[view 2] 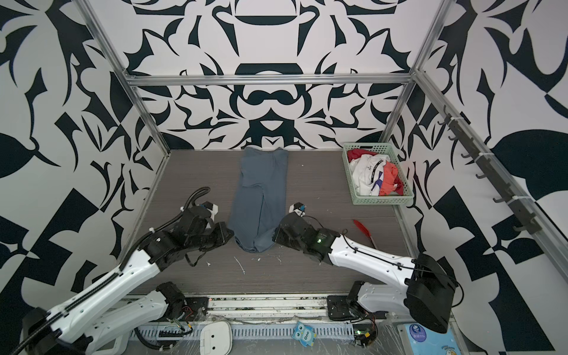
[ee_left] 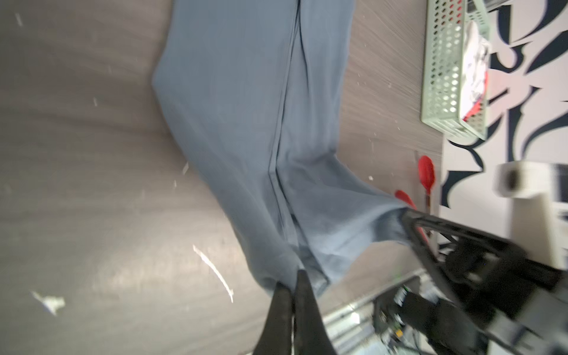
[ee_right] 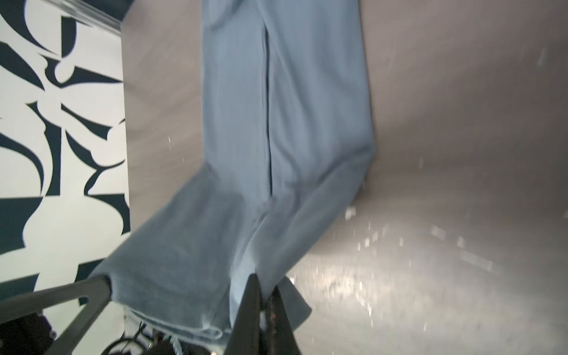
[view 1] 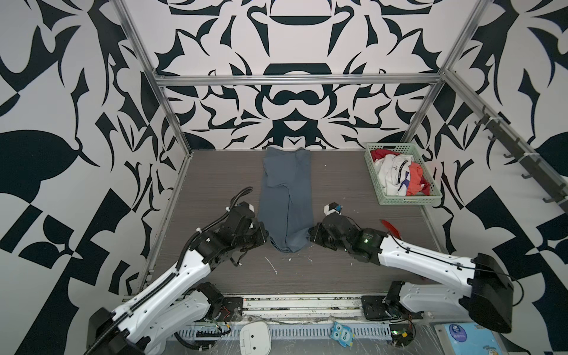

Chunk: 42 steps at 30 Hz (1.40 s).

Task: Fold and stack the t-shirts
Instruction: 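Lift the near end with both grippers and fold it away from the robot, then lay the folded end down at the far edge and open both grippers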

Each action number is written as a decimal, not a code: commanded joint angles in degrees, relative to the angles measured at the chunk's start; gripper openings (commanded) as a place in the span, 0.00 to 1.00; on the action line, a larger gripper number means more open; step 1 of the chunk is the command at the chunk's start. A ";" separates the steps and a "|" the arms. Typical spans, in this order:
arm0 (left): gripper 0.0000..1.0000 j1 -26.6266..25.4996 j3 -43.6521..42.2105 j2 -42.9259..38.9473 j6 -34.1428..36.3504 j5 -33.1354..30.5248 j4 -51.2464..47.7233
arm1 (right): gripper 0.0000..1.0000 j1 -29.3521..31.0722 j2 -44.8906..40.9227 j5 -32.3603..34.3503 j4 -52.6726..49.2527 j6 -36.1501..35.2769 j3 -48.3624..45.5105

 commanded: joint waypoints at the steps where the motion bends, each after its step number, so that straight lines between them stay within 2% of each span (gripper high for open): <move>1: 0.00 4.33 3.32 6.99 7.17 -1.01 3.64 | 0.00 -4.07 4.08 -2.25 -3.04 -8.73 7.79; 9: 0.00 15.81 10.09 22.60 10.96 5.75 11.19 | 0.00 -14.01 18.82 -9.72 -2.74 -12.95 17.91; 14: 0.00 19.23 17.10 33.92 14.25 9.79 11.60 | 0.00 -16.74 26.96 -12.62 -2.33 -13.30 23.13; 20: 0.00 23.02 22.23 43.48 14.37 14.38 13.29 | 0.00 -19.10 35.27 -14.66 -3.05 -12.31 28.63; 23: 0.00 24.51 23.46 45.73 13.70 16.55 14.12 | 0.00 -19.91 37.06 -15.03 -3.09 -11.74 30.30; 37: 0.00 26.46 29.24 51.43 14.64 19.36 13.46 | 0.03 -22.03 40.40 -16.06 -2.13 -9.43 35.01; 41: 0.01 27.11 30.44 53.25 14.01 20.55 13.80 | 0.13 -22.55 41.43 -16.92 -1.43 -8.15 35.49; 42: 0.06 27.33 30.78 53.53 13.85 20.69 13.99 | 0.17 -22.72 41.20 -16.57 -0.98 -7.89 35.24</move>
